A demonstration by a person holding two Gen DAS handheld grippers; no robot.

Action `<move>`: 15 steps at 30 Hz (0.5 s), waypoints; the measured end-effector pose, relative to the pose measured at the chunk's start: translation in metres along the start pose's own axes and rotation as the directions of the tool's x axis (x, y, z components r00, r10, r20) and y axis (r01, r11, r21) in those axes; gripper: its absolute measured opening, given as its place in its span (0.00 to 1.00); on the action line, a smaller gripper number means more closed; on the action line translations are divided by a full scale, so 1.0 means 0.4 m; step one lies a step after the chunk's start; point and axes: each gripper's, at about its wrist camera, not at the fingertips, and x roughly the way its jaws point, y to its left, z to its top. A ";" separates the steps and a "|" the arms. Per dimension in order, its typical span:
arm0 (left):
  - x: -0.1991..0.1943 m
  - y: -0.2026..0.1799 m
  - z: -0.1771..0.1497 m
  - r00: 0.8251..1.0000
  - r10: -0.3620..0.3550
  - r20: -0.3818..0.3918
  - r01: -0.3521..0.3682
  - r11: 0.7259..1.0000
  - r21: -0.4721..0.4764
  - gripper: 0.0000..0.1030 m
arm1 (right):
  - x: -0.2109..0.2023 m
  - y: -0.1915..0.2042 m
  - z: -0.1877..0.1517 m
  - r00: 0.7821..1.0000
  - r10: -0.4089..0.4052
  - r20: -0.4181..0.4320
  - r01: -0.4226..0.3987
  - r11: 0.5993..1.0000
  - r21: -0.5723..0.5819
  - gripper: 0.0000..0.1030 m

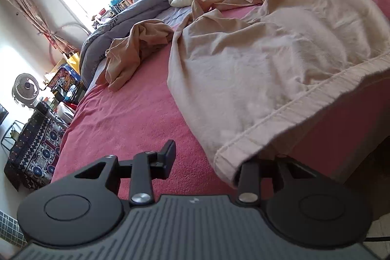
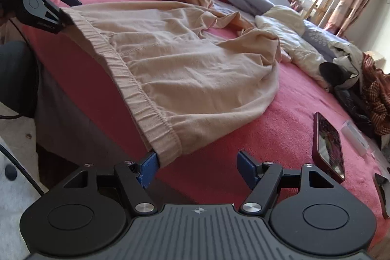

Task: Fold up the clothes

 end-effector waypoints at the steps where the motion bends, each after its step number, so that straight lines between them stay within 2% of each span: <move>1: -0.003 0.000 0.001 1.000 -0.001 0.002 0.001 1.000 0.012 0.45 | -0.004 -0.013 0.006 1.000 0.023 0.002 -0.023 0.999 0.022 0.68; 6: 0.000 0.003 0.003 1.000 0.000 -0.005 0.000 0.999 0.036 0.49 | -0.026 -0.081 0.082 0.982 0.160 0.102 -0.173 0.975 0.140 0.68; 8: 0.006 0.000 0.001 1.000 0.003 -0.011 -0.003 0.999 0.044 0.49 | -0.044 -0.107 0.123 0.967 0.199 0.162 -0.220 0.967 0.128 0.68; 11: 0.010 -0.006 -0.004 1.000 0.002 -0.013 -0.002 0.999 0.055 0.49 | -0.060 -0.144 0.156 0.938 0.305 0.165 -0.321 0.944 0.080 0.69; 13: 0.017 -0.006 -0.007 1.000 0.001 -0.015 -0.001 0.999 0.052 0.49 | -0.062 -0.156 0.169 0.932 0.316 0.180 -0.332 0.941 0.064 0.72; 15: 0.020 -0.008 -0.009 1.000 0.003 -0.014 -0.002 0.999 0.055 0.49 | -0.039 -0.147 0.188 0.938 0.290 0.191 -0.307 0.950 0.062 0.73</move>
